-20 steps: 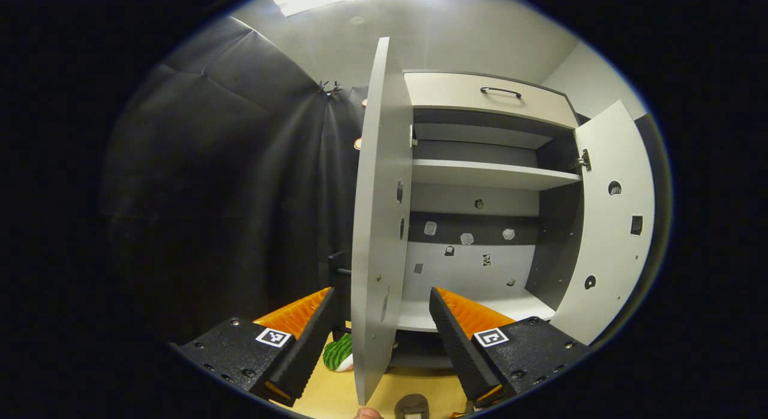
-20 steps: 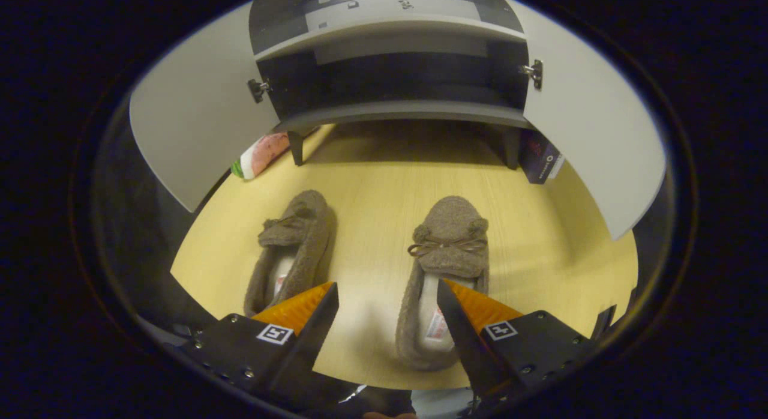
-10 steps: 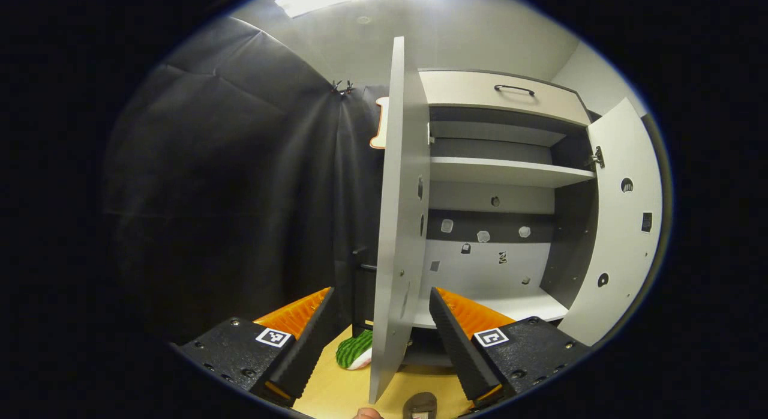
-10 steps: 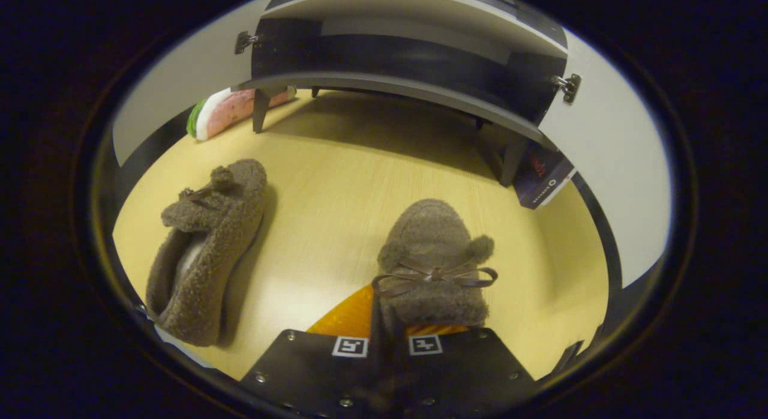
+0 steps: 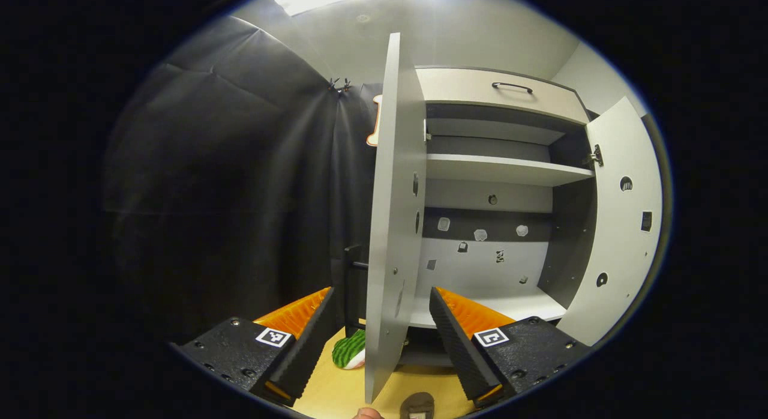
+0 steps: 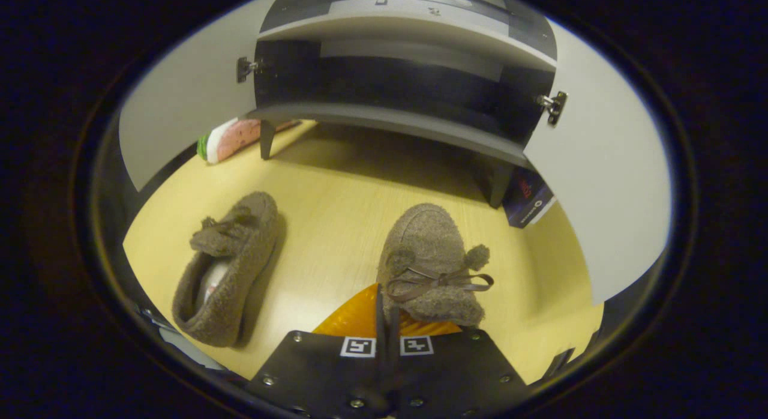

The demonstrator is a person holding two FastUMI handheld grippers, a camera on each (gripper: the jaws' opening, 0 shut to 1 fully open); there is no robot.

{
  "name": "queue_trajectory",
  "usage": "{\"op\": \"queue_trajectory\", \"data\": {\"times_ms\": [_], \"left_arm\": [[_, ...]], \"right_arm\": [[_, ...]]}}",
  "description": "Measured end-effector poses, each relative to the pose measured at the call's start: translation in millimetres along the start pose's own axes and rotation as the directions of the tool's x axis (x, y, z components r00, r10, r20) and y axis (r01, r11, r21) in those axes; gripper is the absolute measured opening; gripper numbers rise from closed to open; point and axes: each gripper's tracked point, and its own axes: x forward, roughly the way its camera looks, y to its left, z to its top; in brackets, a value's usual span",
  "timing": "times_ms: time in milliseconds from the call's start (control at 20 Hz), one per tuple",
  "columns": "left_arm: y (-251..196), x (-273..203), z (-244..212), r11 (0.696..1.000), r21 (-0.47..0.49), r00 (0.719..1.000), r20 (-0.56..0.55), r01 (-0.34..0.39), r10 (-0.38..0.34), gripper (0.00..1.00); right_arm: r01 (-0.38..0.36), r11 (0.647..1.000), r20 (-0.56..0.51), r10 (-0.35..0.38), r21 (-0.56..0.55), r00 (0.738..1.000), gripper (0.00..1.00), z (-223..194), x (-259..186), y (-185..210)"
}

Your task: Grab one shoe with the right hand and put it into the shoe cabinet, grab the other shoe with the left hand and put it into the shoe cabinet; then close the right door with the right hand and the left door with the left hand.

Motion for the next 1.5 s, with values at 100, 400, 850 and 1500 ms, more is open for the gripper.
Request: {"op": "queue_trajectory", "data": {"times_ms": [100, 400, 850, 1500], "left_arm": [[-2, 1, -1, 1.0, -0.002, 1.0, 0.0, 0.007, -0.007, 0.97], [-1, 3, -2, 1.0, -0.005, 1.0, 0.001, 0.004, -0.004, 0.92], [10, 6, 1, 0.999, -0.024, 0.999, 0.021, -0.037, 0.038, 0.92], [40, 5, -5, 0.987, -0.035, 0.988, 0.012, -0.155, 0.155, 0.95]], "right_arm": [[-0.003, 1.0, 0.067, 0.002, 0.015, 0.998, 0.01, 32, -16, -4], [0.003, 0.999, 0.381, -0.022, 0.051, 0.924, 0.0, 191, -85, -25], [0.035, 0.996, 0.615, -0.079, 0.082, 0.785, 0.0, 397, -108, -69], [0.037, 0.99, 0.449, -0.094, 0.133, 0.889, 0.0, 451, 26, -87]]}}
